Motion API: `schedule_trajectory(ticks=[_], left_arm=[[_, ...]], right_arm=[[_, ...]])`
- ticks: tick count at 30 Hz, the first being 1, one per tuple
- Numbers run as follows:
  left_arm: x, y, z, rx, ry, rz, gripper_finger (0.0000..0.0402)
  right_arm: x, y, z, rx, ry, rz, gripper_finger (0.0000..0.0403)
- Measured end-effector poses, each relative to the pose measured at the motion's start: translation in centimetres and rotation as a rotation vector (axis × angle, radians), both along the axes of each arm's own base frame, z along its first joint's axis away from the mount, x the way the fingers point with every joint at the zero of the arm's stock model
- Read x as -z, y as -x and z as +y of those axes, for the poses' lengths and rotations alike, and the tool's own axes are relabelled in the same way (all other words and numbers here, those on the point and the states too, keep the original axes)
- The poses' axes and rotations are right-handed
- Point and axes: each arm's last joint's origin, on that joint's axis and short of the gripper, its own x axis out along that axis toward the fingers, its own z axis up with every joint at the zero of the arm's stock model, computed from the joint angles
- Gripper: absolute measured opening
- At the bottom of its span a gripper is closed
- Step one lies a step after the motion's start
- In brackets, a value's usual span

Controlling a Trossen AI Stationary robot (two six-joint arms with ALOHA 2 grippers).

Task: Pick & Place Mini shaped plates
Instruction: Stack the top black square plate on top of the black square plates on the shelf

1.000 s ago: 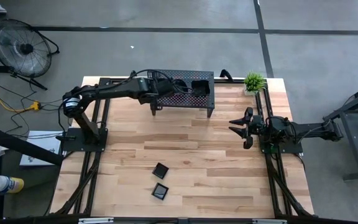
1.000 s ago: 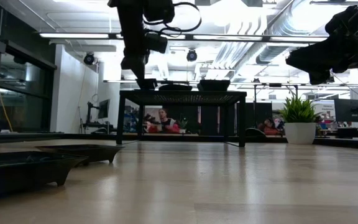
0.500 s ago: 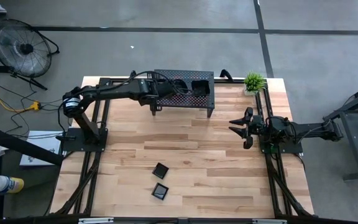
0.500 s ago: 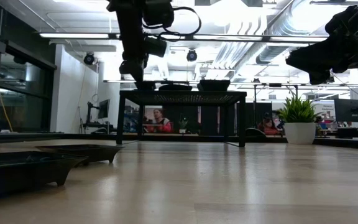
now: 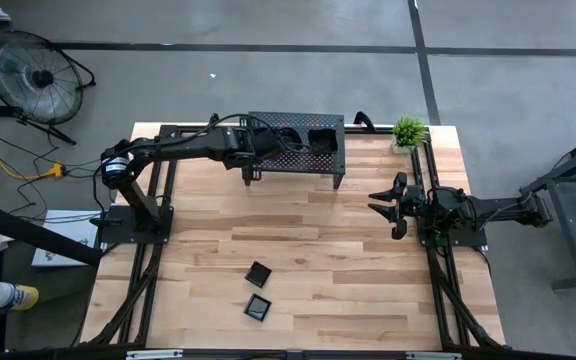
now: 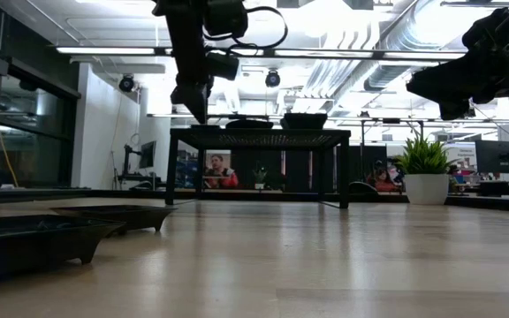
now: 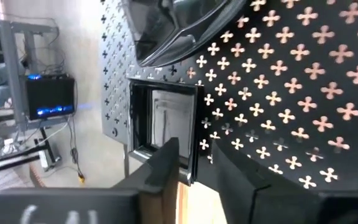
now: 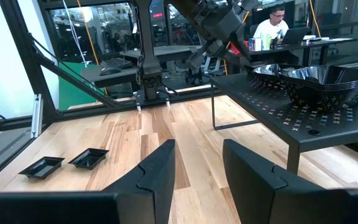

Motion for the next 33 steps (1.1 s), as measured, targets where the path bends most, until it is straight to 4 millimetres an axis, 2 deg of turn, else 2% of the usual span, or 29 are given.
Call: schedule_trajectory(ticks=[5,8,11,14,21,27,33], left_arm=[[-0.1,0.0,-0.1,0.031,0.026,0.006,0.0125],[-1.2,0.0,-0.2,0.035,0.066,-0.005,0.0133],[-2.2,0.0,-1.1,0.042,0.107,-0.023,0.0133],[-3.0,-0.1,-3.0,0.072,0.134,0.004,0.0133],[-2.7,0.4,-9.5,0.137,0.238,0.079,0.0133],[-1.7,1.1,-17.1,0.280,0.259,0.092,0.0133],[0.0,3.1,-23.9,0.393,0.278,0.068,0.0133]], right_arm=[[0.0,0.0,0.0,0.000,0.000,0.000,0.0129],[0.0,0.0,0.0,0.000,0.000,0.000,0.0129],[0.0,0.0,0.0,0.000,0.000,0.000,0.0129],[0.0,0.0,0.0,0.000,0.000,0.000,0.0129],[0.0,0.0,0.0,0.000,0.000,0.000,0.0129],[0.0,0.0,0.0,0.000,0.000,0.000,0.0129],[0.0,0.0,0.0,0.000,0.000,0.000,0.0129]])
